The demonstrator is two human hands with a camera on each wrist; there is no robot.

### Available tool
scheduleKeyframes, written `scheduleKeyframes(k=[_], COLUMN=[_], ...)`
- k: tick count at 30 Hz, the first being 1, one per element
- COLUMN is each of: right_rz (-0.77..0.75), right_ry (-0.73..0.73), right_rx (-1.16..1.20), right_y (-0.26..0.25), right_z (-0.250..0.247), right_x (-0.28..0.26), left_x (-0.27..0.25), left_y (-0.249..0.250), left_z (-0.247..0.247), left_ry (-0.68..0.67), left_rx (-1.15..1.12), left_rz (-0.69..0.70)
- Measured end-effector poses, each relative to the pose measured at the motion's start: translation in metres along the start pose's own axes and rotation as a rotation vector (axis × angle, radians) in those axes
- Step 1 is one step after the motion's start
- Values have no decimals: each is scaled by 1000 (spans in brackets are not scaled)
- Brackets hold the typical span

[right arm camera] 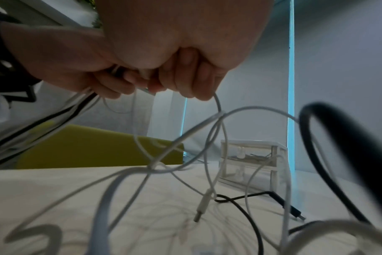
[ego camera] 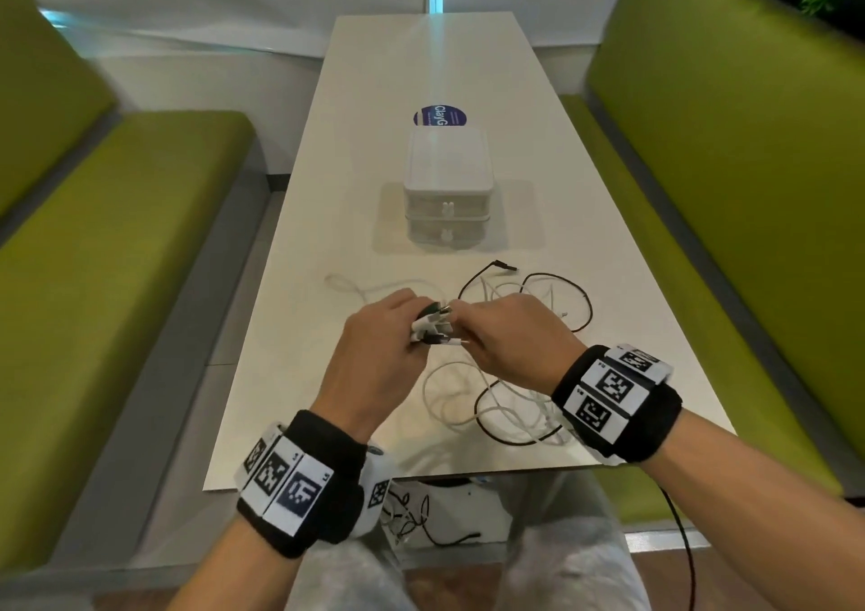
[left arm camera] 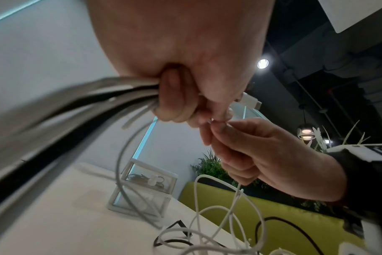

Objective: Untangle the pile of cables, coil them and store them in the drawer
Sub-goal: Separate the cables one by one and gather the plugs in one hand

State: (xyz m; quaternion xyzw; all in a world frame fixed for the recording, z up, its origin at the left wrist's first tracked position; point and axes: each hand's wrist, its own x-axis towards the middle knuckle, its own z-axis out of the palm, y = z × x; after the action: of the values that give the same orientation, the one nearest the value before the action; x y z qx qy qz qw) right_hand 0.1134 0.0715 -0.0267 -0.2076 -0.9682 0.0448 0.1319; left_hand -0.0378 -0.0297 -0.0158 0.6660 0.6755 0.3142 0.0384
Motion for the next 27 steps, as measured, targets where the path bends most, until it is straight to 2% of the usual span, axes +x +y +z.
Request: scheduleKeyframes(k=[4,9,13,17,21,24,27], right_rz=[12,185,316,384,418,384,399], right_ry=[-23,-99,-157,-185,-243,-219,-221], right_rx=[26,154,163,181,164,145,120], right_y=[1,22,46,54,50,53,52], right_z=[-3,4,12,6,-1,3,6], right_x=[-2,-8,-3,5,14,18,22], left_x=[-3,-1,2,0,-2,-4,-1], left_y=[-2,-12,-19,-9,12,24,27], left_z=[-7,-33,-50,-56,-69,-82,-94], left_ry=[89,486,718,782,892,931,1014], left_rx=[-35,-144,-298,-460,-775,-813,-874], left_rz=[17,-59,-181,-166,-157,-82,-138])
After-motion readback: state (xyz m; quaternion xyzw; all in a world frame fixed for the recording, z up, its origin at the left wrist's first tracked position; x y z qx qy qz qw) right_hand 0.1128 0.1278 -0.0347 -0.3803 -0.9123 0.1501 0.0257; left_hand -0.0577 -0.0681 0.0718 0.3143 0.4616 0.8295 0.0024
